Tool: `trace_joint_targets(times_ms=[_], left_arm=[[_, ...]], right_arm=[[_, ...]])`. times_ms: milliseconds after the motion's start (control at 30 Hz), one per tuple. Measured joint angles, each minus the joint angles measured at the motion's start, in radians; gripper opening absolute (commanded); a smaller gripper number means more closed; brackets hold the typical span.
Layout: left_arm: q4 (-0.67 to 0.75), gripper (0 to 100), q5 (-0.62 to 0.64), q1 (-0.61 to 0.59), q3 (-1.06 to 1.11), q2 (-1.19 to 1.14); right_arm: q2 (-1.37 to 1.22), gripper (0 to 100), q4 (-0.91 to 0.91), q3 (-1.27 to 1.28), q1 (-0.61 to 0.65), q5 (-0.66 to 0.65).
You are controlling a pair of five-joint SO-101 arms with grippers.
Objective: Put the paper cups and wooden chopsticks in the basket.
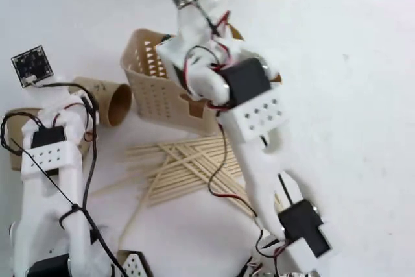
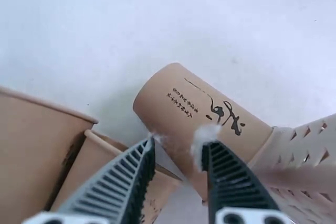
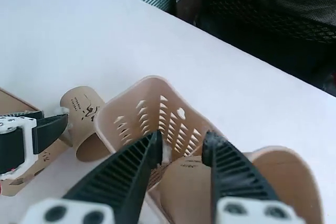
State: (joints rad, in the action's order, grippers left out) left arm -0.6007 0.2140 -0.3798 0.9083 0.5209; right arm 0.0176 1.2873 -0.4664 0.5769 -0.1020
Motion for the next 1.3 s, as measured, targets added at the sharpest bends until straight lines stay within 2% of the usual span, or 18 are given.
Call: trace_joint_targets(times_ms=[200,533,733,800,1033,1233,1300], left_arm=[[0.000,17,0.000,0.000,0.000,0.000],[0.000,17,0.000,0.000,0.000,0.000],[0.000,17,0.000,0.000,0.000,0.000],[0.000,17,0.000,0.000,0.000,0.000],[0.000,17,0.000,0.000,0.000,0.000],[0.000,17,0.000,0.000,0.000,0.000],[0.000,17,0.000,0.000,0.000,0.000]], right_arm=[[-0.018,14.1,0.005,-0.003,-0.008,0.000],[0.212,14.3,0.130,-0.048,-0.026,0.000],[0.199,27.7,0.279,-0.049,-0.029,0.000],[0.170,28.8,0.304,-0.049,-0.031,0.000],[0.046,24.5,0.313,-0.049,-0.023,0.000],[-0.028,2.9,0.313,-0.048,-0.023,0.000],[-0.029,2.1,0.313,-0.066,-0.032,0.000]])
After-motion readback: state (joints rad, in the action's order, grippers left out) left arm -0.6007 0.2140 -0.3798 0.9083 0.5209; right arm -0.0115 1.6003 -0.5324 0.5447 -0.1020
